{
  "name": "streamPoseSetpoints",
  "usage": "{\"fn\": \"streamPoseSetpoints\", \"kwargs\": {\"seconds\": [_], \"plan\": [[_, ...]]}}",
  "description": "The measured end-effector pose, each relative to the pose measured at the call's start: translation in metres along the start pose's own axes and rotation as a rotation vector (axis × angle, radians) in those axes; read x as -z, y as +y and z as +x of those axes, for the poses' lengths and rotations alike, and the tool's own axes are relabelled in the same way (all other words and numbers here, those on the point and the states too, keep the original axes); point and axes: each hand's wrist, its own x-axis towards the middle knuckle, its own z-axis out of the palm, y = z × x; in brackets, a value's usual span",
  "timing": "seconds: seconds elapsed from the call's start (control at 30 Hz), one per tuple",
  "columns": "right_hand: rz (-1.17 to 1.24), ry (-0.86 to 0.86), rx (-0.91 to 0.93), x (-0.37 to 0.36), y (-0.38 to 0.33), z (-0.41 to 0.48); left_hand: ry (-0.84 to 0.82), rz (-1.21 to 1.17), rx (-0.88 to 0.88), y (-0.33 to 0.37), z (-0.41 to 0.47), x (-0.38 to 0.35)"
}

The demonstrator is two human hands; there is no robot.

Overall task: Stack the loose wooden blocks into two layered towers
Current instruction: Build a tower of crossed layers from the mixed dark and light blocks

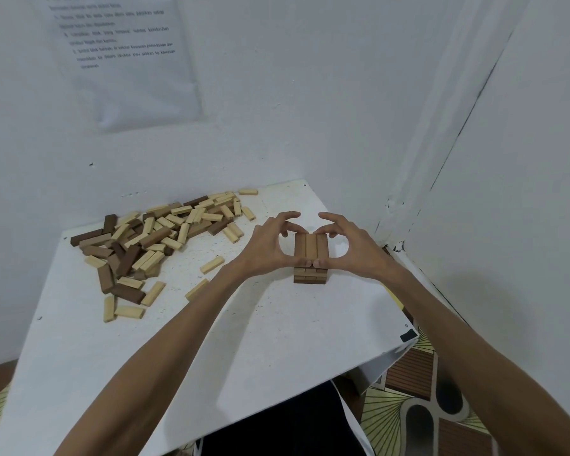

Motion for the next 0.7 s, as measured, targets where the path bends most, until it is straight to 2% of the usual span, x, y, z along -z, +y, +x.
{"fn": "streamPoseSetpoints", "kwargs": {"seconds": [0.43, 0.7], "plan": [[0.038, -0.007, -0.019, -0.002, 0.002, -0.001, -0.034, -0.049, 0.022, -0.004, 0.0, -0.002], [0.018, -0.085, -0.047, 0.003, 0.004, -0.009, -0.103, -0.003, 0.009, -0.008, -0.011, 0.003]]}}
